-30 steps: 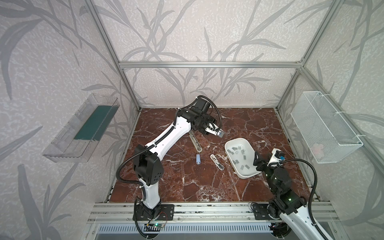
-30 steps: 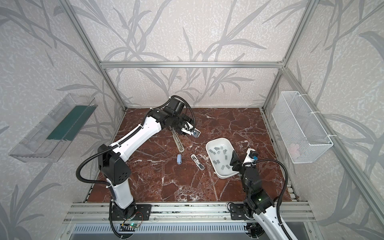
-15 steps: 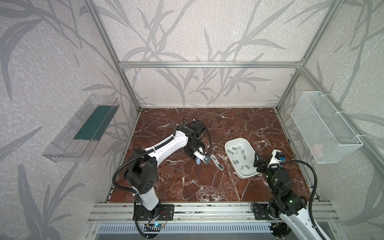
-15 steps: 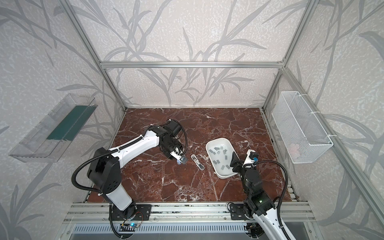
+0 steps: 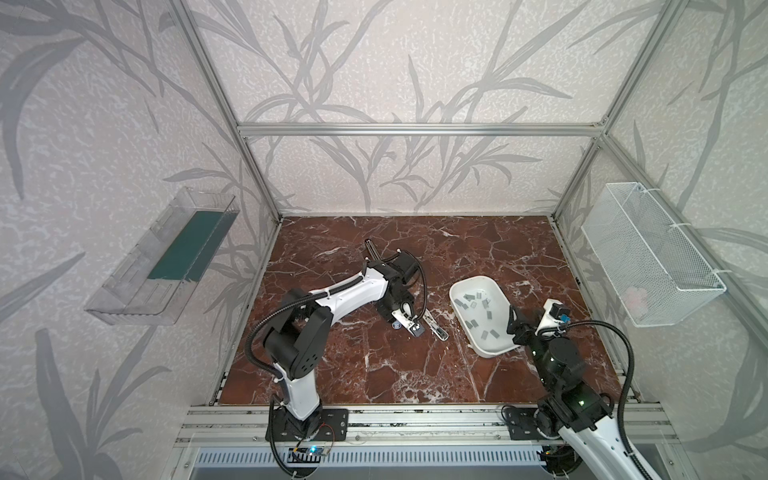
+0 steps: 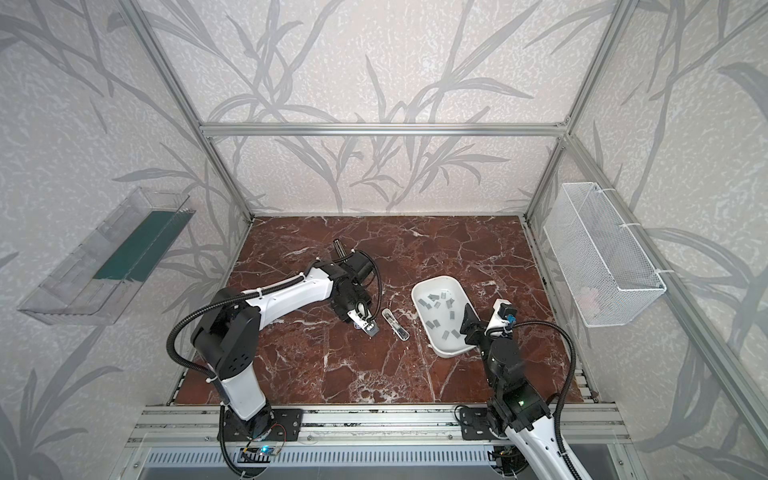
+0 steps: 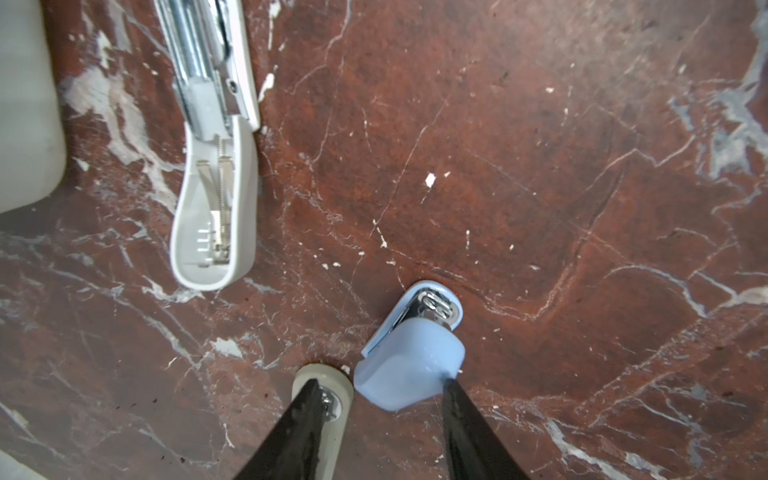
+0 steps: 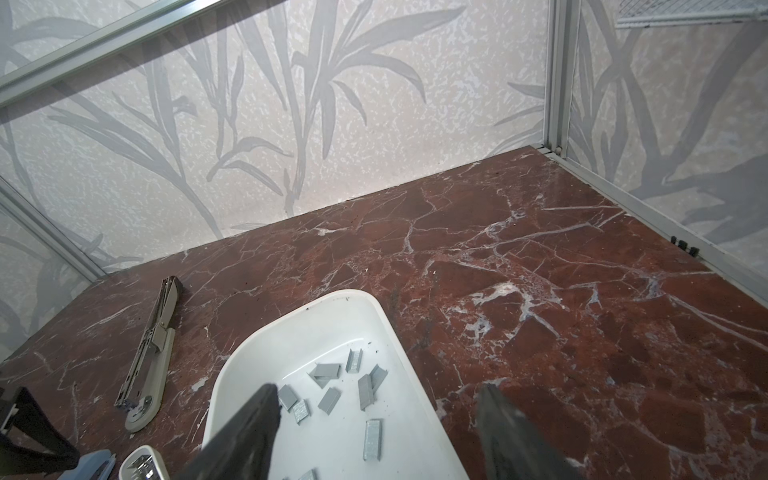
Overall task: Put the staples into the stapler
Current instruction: 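Move the left gripper to the small light-blue stapler and grasp it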
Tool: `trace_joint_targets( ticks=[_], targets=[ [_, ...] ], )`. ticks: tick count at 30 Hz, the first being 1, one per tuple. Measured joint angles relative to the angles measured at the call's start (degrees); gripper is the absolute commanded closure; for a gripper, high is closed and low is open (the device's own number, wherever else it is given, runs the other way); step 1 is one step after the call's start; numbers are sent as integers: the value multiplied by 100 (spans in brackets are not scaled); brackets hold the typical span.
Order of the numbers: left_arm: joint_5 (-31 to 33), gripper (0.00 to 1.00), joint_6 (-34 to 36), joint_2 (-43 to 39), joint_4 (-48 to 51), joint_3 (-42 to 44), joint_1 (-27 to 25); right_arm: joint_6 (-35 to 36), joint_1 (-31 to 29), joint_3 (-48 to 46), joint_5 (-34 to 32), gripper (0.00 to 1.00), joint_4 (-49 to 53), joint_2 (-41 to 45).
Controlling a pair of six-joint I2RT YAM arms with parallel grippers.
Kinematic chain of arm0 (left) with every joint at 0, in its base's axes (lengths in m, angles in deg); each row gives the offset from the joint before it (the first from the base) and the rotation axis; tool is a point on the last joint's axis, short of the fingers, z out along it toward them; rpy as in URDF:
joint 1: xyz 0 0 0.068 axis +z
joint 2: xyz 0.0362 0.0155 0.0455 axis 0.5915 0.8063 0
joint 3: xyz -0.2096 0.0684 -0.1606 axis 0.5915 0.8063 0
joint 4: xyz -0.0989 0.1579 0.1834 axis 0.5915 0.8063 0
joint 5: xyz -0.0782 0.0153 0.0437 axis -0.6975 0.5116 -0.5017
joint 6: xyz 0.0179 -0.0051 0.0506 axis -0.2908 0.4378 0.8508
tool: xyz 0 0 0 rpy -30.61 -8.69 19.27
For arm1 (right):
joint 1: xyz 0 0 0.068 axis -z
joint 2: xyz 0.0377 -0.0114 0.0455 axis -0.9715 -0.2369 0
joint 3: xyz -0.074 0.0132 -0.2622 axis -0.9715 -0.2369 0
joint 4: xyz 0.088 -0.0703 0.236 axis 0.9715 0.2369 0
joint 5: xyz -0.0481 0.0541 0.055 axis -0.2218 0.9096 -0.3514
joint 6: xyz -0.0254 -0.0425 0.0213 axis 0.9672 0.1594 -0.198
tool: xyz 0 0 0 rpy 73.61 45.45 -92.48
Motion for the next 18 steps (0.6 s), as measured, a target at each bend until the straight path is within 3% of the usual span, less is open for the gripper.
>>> trace_joint_targets(
  ticks=[9, 18],
  targets=[
    [225, 43, 114, 11, -133, 142, 0, 0, 0, 0, 7, 25, 0, 0],
    [238, 46, 149, 59, -190, 162, -22, 0, 0, 0, 20, 25, 2, 0]
  ],
)
